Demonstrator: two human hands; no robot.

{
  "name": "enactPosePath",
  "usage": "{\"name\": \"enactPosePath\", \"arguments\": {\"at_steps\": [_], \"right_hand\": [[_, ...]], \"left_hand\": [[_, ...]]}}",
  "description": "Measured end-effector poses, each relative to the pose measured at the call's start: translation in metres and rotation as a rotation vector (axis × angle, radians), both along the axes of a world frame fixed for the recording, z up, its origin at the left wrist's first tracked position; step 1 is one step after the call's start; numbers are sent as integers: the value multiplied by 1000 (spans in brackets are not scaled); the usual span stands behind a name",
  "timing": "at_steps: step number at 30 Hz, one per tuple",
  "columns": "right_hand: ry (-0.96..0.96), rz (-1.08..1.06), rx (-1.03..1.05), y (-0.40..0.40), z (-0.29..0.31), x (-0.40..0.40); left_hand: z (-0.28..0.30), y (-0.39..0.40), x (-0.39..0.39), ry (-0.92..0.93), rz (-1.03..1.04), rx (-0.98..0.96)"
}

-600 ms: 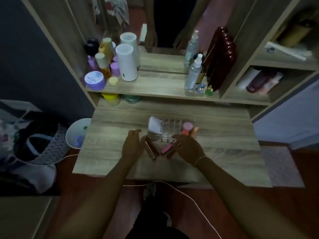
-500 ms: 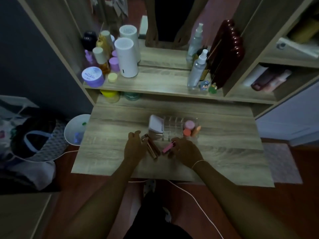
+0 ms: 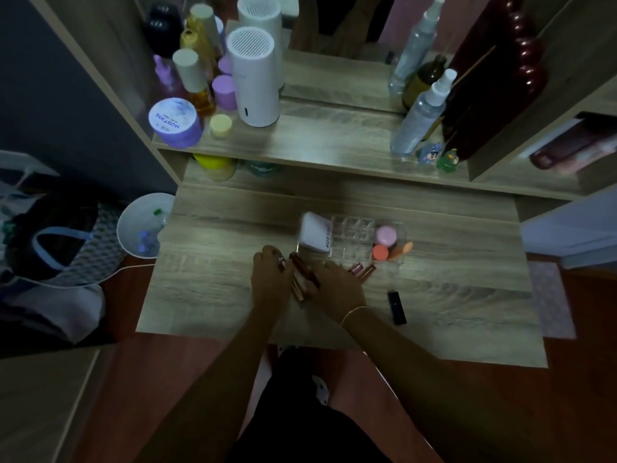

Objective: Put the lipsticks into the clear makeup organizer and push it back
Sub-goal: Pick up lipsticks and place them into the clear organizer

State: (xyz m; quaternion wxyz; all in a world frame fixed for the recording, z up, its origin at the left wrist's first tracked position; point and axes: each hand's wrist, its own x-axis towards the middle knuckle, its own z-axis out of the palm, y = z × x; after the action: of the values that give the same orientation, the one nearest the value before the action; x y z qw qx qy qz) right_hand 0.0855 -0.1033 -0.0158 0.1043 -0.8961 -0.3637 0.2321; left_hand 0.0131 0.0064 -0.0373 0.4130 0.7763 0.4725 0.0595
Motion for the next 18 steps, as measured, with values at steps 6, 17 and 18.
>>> {"name": "enactPosePath", "arguments": {"at_steps": [6,17,18], "right_hand": [[-88,-30,15,13,-11,0],[114,47,217,6,32,13],[114,37,226,3,37,17]], "left_hand": [[1,16,0,54,24,7],[16,55,5,-87,164,35],[22,57,9,-117,158,56]]}}
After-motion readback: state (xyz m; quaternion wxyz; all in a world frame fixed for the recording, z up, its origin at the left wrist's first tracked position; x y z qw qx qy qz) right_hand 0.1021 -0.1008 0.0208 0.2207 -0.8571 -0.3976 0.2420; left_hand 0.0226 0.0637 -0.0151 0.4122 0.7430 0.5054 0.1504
